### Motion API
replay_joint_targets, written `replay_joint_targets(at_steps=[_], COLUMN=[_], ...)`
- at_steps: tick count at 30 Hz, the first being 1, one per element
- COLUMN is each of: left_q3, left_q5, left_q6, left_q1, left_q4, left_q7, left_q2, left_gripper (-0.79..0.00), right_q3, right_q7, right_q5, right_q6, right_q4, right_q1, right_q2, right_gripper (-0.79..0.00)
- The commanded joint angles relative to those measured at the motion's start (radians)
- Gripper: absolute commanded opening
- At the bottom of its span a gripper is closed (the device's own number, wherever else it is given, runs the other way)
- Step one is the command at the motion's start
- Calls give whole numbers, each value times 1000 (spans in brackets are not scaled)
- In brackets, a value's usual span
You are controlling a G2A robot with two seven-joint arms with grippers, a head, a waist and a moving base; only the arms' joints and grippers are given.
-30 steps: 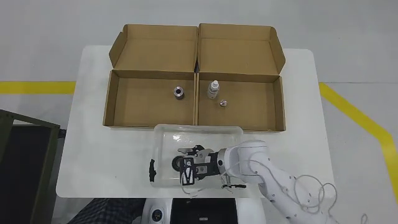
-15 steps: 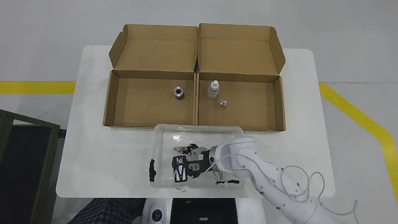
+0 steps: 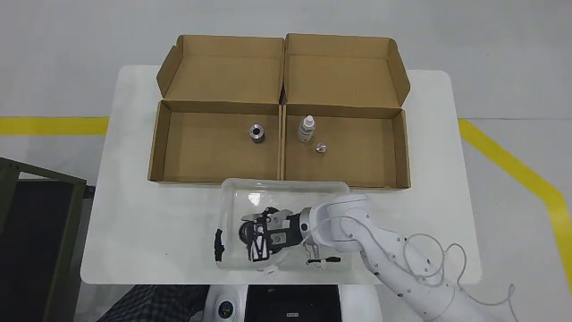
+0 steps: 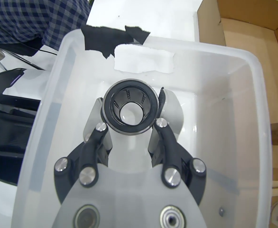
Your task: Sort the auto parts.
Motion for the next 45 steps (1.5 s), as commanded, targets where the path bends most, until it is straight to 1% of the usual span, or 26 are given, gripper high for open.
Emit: replay_joint_targets(at_steps=[1,8,14,20,26,34,45], left_q3=[0,0,0,0,0,0,0], left_q5=[0,0,0,0,0,0,0], left_q6=[0,0,0,0,0,0,0], left_q1=[0,0,0,0,0,0,0], left_q4=[0,0,0,0,0,0,0], left_q7=[0,0,0,0,0,0,0], left_q2=[0,0,0,0,0,0,0], left_gripper=[0,0,0,0,0,0,0], right_q3=[15,88,151,210,266,329,392], right_q7=[-9,-38,-92,-157,-206,-298,-365], right_q5=[10,51,70,140,159,211,279], right_q6=[-4,-22,-33,-41,-14,12,24], right_q4=[-15,-93,-144,-152,-177,-175,-179], right_q1=[-5,-31,-53,-50,-54,-75,-100], right_q2=[4,25,41,50,58,67,77], right_gripper=[-785,-785,-785,-785,-785,-785,-785])
